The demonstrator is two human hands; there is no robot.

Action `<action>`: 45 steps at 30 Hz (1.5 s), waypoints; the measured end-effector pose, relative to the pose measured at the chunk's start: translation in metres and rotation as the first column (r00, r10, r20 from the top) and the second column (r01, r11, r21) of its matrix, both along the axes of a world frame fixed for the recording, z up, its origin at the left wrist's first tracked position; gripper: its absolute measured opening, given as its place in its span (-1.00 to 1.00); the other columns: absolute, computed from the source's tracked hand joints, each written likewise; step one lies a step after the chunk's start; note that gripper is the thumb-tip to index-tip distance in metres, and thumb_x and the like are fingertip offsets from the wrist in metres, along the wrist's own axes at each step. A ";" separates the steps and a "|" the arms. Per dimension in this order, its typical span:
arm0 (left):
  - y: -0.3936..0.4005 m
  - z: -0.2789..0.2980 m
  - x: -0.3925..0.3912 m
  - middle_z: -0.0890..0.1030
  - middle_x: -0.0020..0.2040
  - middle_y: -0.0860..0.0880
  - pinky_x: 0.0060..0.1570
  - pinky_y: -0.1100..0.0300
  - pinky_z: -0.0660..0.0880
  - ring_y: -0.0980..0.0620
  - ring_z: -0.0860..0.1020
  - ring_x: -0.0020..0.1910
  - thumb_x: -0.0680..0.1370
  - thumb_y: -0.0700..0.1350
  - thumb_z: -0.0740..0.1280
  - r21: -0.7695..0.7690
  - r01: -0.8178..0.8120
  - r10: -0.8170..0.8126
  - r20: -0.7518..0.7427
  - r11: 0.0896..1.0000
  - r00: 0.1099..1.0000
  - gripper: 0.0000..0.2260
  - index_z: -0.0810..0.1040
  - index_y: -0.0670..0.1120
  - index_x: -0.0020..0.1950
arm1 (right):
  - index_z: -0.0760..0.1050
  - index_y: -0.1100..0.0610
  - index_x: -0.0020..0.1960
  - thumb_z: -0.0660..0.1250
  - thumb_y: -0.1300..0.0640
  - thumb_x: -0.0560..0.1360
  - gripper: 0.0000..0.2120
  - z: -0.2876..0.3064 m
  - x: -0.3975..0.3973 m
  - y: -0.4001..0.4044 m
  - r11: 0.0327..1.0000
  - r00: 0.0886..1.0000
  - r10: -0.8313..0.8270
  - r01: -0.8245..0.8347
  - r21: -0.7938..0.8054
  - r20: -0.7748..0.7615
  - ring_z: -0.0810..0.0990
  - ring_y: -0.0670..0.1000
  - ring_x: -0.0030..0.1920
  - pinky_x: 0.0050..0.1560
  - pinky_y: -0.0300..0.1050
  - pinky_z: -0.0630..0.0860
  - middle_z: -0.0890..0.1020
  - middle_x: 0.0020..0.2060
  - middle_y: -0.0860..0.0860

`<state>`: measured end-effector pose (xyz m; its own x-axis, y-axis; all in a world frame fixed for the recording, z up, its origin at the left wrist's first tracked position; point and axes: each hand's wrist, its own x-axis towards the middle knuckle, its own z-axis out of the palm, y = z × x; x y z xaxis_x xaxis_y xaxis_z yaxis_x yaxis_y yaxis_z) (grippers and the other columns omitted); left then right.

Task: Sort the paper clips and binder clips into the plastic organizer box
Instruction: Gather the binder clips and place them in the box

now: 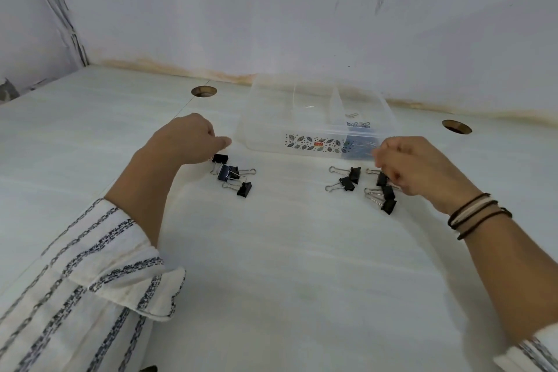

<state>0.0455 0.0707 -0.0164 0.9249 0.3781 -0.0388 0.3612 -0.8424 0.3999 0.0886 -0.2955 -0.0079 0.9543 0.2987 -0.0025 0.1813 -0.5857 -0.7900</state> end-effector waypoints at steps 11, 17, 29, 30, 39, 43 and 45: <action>-0.013 -0.002 0.000 0.47 -0.33 -0.07 -0.29 0.15 0.31 -0.07 0.44 -0.33 0.45 0.21 0.49 0.014 -0.040 0.041 -0.097 0.999 0.994 -0.52 0.44 -0.18 -0.28 | 0.65 0.07 0.09 0.42 -0.08 0.54 -0.75 -0.019 0.008 0.014 0.902 0.949 0.155 -0.022 -0.432 0.276 0.51 -0.08 -0.22 -0.20 -0.17 0.41 0.55 -0.24 0.00; -0.016 0.015 -0.005 0.74 -0.22 -0.08 -0.45 0.25 0.15 0.04 0.24 -0.48 0.51 -0.11 0.37 -0.620 -0.084 0.099 -0.010 0.780 0.995 -0.88 0.50 -0.14 -0.11 | 0.63 0.06 0.00 0.44 -0.16 0.49 -0.71 -0.018 0.009 0.010 0.859 0.942 0.213 -0.053 -0.510 0.261 0.50 -0.10 -0.25 -0.22 -0.07 0.44 0.56 -0.28 -0.02; -0.006 0.022 -0.018 0.51 -0.34 -0.04 -0.33 0.16 0.26 -0.04 0.40 -0.36 0.38 0.34 0.50 -0.271 0.006 -0.017 -0.040 0.963 0.999 -0.51 0.59 -0.10 -0.14 | 0.53 0.24 -0.08 0.28 0.02 0.30 -0.67 0.006 -0.004 0.004 0.635 0.776 0.341 0.226 0.739 -0.530 0.43 0.03 -0.35 -0.53 -0.25 0.31 0.57 -0.21 0.15; -0.004 0.027 -0.022 0.53 -0.33 -0.04 -0.30 0.15 0.28 -0.06 0.42 -0.34 0.32 0.39 0.51 -0.221 0.043 -0.061 -0.076 0.974 0.995 -0.47 0.60 -0.07 -0.14 | 0.52 0.22 -0.11 0.31 -0.01 0.32 -0.69 0.005 -0.004 0.005 0.667 0.787 0.336 0.188 0.721 -0.517 0.39 0.01 -0.37 -0.55 -0.26 0.25 0.55 -0.23 0.13; -0.009 0.039 -0.036 0.56 0.01 0.17 0.16 0.04 0.51 0.12 0.58 -0.06 0.19 0.37 0.60 0.055 0.221 -0.186 -0.370 0.974 0.910 -0.49 0.61 0.17 0.01 | 0.55 -0.11 0.10 0.52 -0.26 0.36 -0.59 -0.009 -0.016 0.029 0.915 0.962 0.250 -0.196 -0.353 0.114 0.58 -0.06 -0.43 -0.31 -0.17 0.49 0.66 -0.35 -0.02; -0.008 0.032 -0.031 0.60 -0.03 0.10 0.09 0.03 0.51 0.04 0.60 -0.07 0.29 0.26 0.61 0.078 0.247 -0.208 -0.333 0.966 0.920 -0.67 0.65 0.15 -0.09 | 0.58 -0.10 0.21 0.47 -0.25 0.42 -0.58 -0.014 -0.017 0.033 0.868 0.949 0.296 -0.222 -0.444 0.105 0.59 -0.13 -0.34 -0.21 -0.15 0.50 0.63 -0.31 -0.06; -0.007 0.031 -0.030 0.62 -0.06 0.05 0.06 0.04 0.52 -0.01 0.61 -0.07 0.34 0.22 0.60 0.063 0.252 -0.222 -0.307 0.966 0.925 -0.73 0.67 0.11 -0.13 | 0.62 -0.09 0.07 0.47 -0.23 0.44 -0.70 -0.013 -0.016 0.031 0.869 0.942 0.309 -0.221 -0.443 0.135 0.58 -0.12 -0.40 -0.25 -0.13 0.49 0.61 -0.37 -0.06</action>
<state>0.0155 0.0639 0.0141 0.9404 0.1653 -0.2972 0.2347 -0.9479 0.2153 0.0730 -0.2640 -0.0212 0.8331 0.5531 -0.0055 0.5010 -0.7588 -0.4162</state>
